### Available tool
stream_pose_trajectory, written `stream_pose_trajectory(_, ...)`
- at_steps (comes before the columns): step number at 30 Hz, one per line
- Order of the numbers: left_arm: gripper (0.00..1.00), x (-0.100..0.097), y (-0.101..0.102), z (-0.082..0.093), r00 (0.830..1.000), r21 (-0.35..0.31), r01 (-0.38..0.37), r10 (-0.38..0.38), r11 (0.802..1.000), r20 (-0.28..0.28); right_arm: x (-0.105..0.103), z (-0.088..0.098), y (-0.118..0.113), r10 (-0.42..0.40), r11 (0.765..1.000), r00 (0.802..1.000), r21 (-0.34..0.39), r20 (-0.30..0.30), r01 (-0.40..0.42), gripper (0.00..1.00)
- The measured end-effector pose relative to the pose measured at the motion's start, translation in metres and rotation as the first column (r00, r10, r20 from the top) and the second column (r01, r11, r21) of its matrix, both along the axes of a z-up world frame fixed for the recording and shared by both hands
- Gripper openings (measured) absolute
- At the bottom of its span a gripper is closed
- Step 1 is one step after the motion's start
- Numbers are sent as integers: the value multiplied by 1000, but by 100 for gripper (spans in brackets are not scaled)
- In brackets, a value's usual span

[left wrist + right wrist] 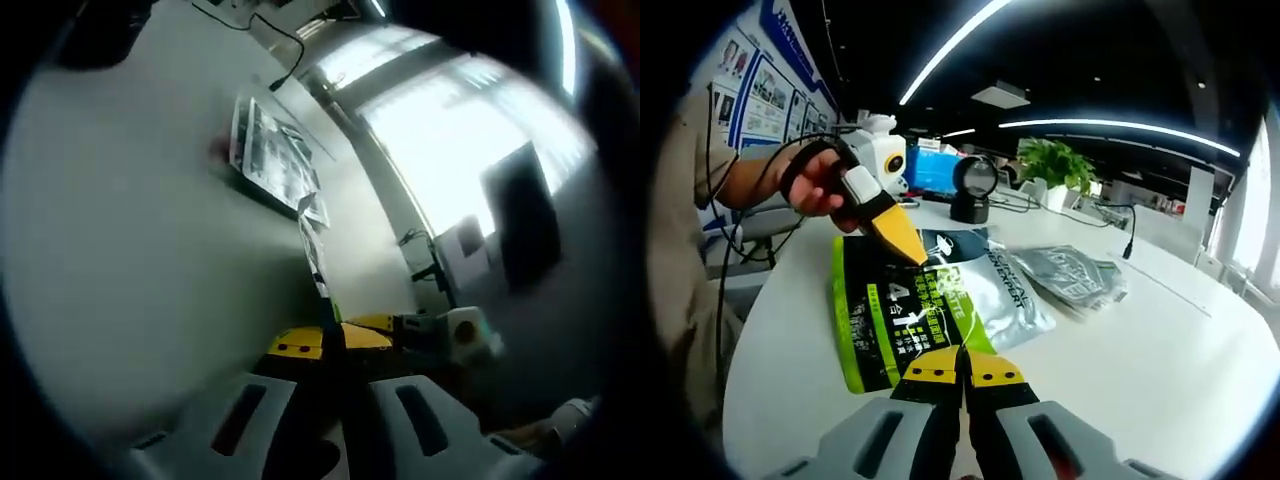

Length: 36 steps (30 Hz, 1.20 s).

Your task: Clip sheet goods on table flip sheet goods clip sheet goods scan sheet goods put sheet goods back to table

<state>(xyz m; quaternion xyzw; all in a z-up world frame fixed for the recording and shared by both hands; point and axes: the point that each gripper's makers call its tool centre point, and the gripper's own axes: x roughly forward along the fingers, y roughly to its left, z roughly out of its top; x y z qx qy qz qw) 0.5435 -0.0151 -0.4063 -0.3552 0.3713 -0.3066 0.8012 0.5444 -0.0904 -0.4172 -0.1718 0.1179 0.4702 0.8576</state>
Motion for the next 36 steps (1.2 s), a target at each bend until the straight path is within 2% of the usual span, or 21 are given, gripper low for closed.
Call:
stream_pose_trajectory(3,0,3,2,-4,999,-20,-33,32,999,-38,0,2,-2,-29,999,999,-34,13,30,0)
stream_pose_trajectory(8,0,1,1,-2,999,-11,-33,32,999,-33,-7,5,-1,-48,997,998,-58,51,51,0)
stream_pose_trajectory(20,0,4,6,0,999,-1,-50,50,999,-19,-21,35,-1,-112,994,990,22,87,110,2)
stream_pose_trajectory(29,0,4,5,5,997,11,-67,67,998,-24,-36,37,9,-123,992,986,29,111,120,4)
stream_pose_trajectory(36,0,9,11,14,993,44,-116,116,992,-7,-51,46,16,-127,989,987,87,100,118,5)
